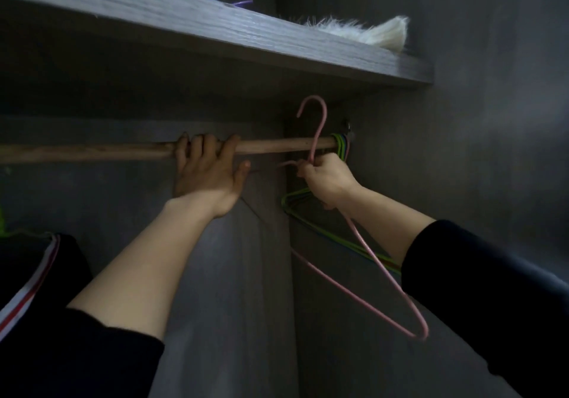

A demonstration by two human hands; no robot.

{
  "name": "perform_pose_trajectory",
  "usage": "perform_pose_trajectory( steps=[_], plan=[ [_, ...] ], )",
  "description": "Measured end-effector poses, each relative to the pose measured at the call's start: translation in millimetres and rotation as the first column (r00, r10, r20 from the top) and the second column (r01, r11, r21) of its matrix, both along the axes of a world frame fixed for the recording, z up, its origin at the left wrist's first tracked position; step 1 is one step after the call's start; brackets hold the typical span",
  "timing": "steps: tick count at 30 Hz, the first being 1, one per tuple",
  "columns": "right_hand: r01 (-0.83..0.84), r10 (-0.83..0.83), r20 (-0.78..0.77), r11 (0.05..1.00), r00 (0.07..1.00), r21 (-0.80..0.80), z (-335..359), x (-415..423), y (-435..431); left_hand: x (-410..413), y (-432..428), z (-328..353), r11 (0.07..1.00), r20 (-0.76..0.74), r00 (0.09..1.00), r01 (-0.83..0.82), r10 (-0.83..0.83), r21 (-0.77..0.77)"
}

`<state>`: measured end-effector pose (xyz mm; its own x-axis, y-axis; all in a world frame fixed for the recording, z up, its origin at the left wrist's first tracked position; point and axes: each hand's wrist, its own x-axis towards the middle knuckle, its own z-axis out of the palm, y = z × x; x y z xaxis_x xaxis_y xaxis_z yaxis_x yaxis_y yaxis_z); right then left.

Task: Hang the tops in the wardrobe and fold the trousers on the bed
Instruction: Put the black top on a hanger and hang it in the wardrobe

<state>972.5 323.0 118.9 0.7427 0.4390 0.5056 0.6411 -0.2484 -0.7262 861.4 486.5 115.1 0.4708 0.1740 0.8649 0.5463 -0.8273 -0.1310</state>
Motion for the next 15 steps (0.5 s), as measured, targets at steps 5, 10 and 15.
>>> perform_pose_trajectory(
  steps=[5, 10, 15],
  plan=[
    [-0.029, 0.029, -0.025, 0.999, 0.999, -0.022, -27.0, -28.0, -38.8, -2.2, -14.2, -8.6, 0.988, 0.042, 0.997, 0.065, -0.06, -0.139],
    [0.013, -0.017, -0.07, 0.998, 0.997, -0.064, -55.5, -47.9, -88.9, -1.3, -66.8, -42.7, 0.912, 0.07, 0.968, 0.25, -0.241, -0.326],
    [0.122, -0.135, -0.173, 0.989, 0.976, -0.079, -82.8, -65.4, -156.6, 2.9, -141.9, -85.2, 0.747, 0.109, 0.847, 0.514, -0.52, -0.422]
  ],
)
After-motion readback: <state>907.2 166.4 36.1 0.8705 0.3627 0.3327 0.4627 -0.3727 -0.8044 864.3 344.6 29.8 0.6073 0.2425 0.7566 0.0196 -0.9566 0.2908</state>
